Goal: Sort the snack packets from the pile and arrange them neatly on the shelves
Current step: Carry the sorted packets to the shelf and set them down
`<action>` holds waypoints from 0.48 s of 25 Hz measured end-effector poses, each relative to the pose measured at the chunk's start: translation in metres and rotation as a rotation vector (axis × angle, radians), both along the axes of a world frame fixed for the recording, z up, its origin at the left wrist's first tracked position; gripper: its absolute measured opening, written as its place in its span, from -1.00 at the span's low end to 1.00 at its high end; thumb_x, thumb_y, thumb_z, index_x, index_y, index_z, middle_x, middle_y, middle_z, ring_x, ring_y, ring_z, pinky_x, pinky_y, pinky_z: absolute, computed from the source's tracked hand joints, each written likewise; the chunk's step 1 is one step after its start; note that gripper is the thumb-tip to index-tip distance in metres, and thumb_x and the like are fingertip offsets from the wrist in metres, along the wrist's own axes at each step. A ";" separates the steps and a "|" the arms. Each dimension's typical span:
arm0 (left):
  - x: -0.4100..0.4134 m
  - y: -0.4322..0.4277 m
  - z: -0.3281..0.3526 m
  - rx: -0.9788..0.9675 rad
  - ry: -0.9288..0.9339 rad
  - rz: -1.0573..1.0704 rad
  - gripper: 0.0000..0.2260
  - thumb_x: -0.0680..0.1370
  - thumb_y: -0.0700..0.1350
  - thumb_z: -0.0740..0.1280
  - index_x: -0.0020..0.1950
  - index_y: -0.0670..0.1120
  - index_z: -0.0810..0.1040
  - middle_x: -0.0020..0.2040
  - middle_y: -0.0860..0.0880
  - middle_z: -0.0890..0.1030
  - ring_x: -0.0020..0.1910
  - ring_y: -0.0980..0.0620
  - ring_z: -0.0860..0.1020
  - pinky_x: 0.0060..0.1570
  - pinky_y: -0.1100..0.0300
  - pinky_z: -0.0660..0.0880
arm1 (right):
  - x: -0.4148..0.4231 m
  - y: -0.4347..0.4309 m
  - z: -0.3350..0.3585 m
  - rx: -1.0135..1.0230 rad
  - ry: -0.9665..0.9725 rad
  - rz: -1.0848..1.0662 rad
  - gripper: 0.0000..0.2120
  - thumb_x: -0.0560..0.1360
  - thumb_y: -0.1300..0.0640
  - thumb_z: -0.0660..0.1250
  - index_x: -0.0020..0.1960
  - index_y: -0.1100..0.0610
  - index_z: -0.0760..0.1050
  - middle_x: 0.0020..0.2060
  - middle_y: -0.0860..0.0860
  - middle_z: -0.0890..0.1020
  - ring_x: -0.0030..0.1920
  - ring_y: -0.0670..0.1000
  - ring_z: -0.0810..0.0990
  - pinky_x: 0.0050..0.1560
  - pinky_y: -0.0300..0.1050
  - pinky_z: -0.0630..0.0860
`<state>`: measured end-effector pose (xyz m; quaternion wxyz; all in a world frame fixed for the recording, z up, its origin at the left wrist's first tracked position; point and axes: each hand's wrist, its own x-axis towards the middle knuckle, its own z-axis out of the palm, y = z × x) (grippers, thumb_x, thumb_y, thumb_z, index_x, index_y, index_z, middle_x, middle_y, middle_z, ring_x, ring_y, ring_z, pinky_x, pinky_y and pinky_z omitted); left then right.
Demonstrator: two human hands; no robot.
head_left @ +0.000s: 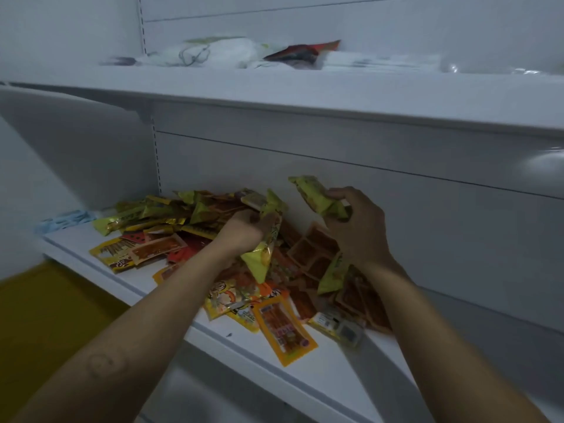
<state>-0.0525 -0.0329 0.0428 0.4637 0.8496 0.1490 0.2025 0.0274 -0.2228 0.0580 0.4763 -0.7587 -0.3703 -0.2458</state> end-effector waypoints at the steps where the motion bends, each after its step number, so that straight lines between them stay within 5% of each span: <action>1: -0.001 -0.013 -0.001 -0.148 -0.016 -0.022 -0.66 0.62 0.13 0.25 -0.27 -0.04 0.41 -0.37 0.00 0.40 -0.39 0.04 0.38 -0.36 0.14 0.29 | -0.001 -0.008 -0.005 -0.014 0.005 -0.003 -0.65 0.45 0.36 0.40 0.20 0.14 0.57 0.10 -0.10 0.52 0.07 -0.18 0.45 -0.06 -0.58 0.30; 5: 0.011 -0.059 -0.011 -0.598 -0.055 -0.110 -0.67 0.63 0.07 0.27 0.15 -0.18 0.58 0.04 -0.19 0.66 -0.01 -0.17 0.63 0.10 -0.08 0.57 | -0.007 -0.035 -0.044 -0.119 -0.069 0.064 -0.56 0.37 0.44 0.36 0.17 0.09 0.58 0.20 -0.18 0.41 0.06 -0.27 0.43 0.00 -0.50 0.37; 9: 0.023 -0.110 -0.025 -0.777 -0.092 -0.039 -0.62 0.67 0.02 0.18 0.22 -0.28 0.54 -0.06 -0.20 0.67 -0.20 -0.09 0.66 -0.26 0.12 0.62 | -0.011 -0.056 -0.079 -0.082 -0.197 0.047 -0.58 0.28 0.40 0.41 0.10 0.14 0.60 0.24 0.07 0.52 0.17 -0.01 0.52 0.15 -0.35 0.40; 12: 0.021 -0.132 -0.031 -0.936 -0.073 -0.105 -0.55 0.64 0.15 0.18 0.22 -0.20 0.57 0.06 -0.20 0.68 -0.02 -0.17 0.67 -0.05 0.01 0.62 | -0.019 -0.067 -0.093 -0.111 -0.129 0.073 -0.54 0.25 0.43 0.37 0.12 0.16 0.61 0.26 0.10 0.52 0.16 -0.04 0.47 0.08 -0.36 0.40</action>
